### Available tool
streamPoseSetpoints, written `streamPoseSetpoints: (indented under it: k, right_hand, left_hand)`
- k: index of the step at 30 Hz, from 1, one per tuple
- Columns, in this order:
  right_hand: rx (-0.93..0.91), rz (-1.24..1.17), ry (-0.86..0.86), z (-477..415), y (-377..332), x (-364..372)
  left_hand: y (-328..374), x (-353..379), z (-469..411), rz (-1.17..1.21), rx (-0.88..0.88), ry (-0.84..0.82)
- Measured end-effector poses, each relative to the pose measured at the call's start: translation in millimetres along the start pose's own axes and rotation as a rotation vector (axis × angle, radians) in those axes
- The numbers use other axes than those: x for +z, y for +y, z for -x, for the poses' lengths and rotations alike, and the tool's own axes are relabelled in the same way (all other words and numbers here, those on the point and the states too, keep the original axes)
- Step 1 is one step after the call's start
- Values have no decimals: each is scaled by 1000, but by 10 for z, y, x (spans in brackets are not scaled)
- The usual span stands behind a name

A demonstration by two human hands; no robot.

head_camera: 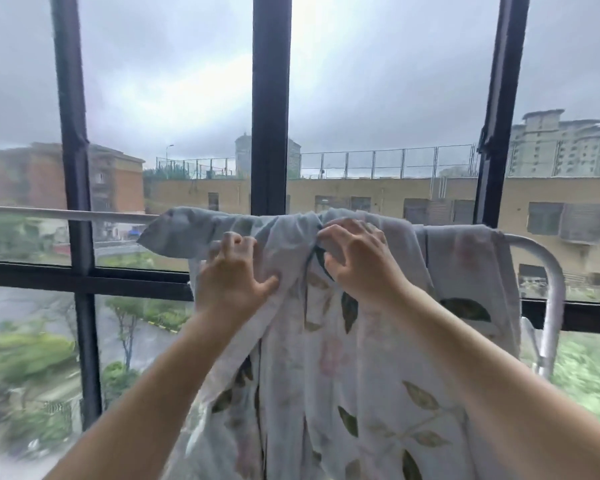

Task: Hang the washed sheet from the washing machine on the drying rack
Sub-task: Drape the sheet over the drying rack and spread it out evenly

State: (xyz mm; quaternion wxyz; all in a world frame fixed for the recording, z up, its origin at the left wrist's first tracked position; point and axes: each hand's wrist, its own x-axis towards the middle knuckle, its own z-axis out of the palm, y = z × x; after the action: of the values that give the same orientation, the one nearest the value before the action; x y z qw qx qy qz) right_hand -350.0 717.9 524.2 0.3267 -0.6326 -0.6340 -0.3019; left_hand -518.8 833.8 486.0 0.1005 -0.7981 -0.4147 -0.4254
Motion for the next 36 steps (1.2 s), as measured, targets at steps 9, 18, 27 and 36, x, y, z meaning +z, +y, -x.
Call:
streamPoseSetpoints:
  k: [9, 18, 27, 36]
  right_hand:
    - [196, 114, -122, -770, -286, 334]
    - [204, 405, -373, -1170, -329, 585]
    - [102, 496, -267, -1131, -256, 694]
    - [73, 495, -211, -1063, -236, 686]
  left_hand:
    - [-609, -150, -918, 304, 28, 100]
    - [-936, 261, -1948, 113, -7, -417]
    - [-1168, 67, -1416, -33, 612, -386]
    - [-1282, 401, -1392, 32, 830, 186]
